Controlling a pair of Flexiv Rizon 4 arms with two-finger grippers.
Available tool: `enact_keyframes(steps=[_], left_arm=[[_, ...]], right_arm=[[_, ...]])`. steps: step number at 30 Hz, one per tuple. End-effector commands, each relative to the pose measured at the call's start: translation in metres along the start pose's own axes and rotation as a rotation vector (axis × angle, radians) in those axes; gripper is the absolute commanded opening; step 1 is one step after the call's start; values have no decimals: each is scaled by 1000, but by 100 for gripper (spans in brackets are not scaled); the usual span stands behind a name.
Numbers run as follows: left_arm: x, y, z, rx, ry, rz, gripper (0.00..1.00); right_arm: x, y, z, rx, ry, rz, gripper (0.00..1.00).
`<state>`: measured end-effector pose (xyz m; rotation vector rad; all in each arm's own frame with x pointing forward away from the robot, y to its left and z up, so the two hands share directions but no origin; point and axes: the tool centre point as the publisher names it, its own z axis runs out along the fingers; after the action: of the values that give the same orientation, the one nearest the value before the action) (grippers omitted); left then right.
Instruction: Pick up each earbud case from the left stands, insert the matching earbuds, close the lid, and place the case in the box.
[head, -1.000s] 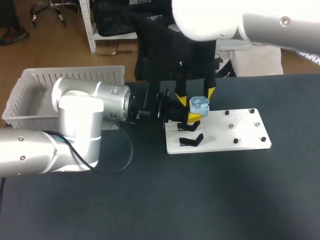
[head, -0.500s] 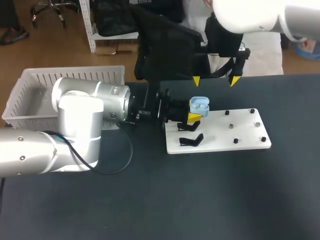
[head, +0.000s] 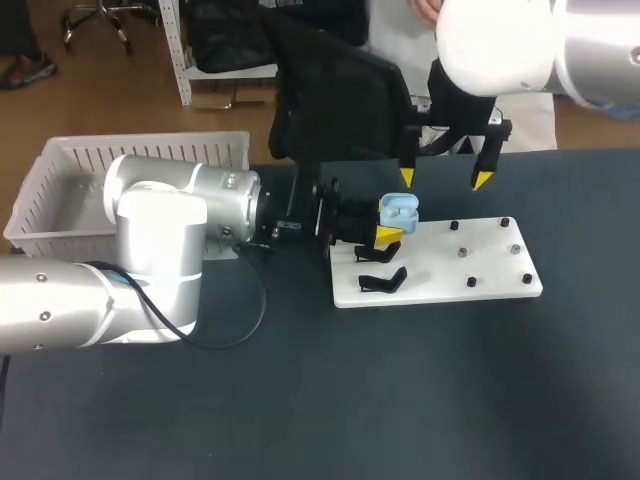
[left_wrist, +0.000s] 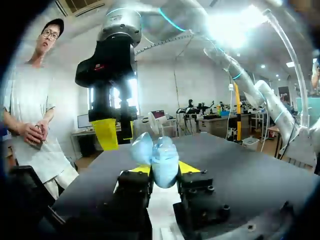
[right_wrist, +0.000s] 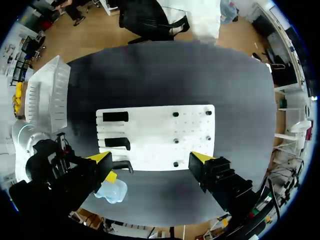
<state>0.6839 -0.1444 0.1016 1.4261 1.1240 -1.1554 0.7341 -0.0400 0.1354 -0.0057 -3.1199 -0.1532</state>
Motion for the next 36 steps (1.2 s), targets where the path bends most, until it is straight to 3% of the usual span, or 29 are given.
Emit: enact_keyframes(steps=[1, 17, 22, 24, 29, 36], left_arm=[[0, 0, 0, -1, 1, 0, 0], [0, 0, 0, -1, 1, 0, 0], [0, 0, 0, -1, 1, 0, 0], [0, 0, 0, -1, 1, 0, 0], [0, 0, 0, -1, 1, 0, 0], [0, 0, 0, -1, 1, 0, 0]], right_arm=[[-2, 4, 7, 7, 48, -12, 100], [38, 5, 11, -3, 133, -77, 100], [33, -3, 2, -13, 11, -26, 100], [31, -5, -2, -42, 33, -38, 100], [40, 5, 7, -22, 76, -81, 100], [40, 5, -12, -52, -12, -70, 100]])
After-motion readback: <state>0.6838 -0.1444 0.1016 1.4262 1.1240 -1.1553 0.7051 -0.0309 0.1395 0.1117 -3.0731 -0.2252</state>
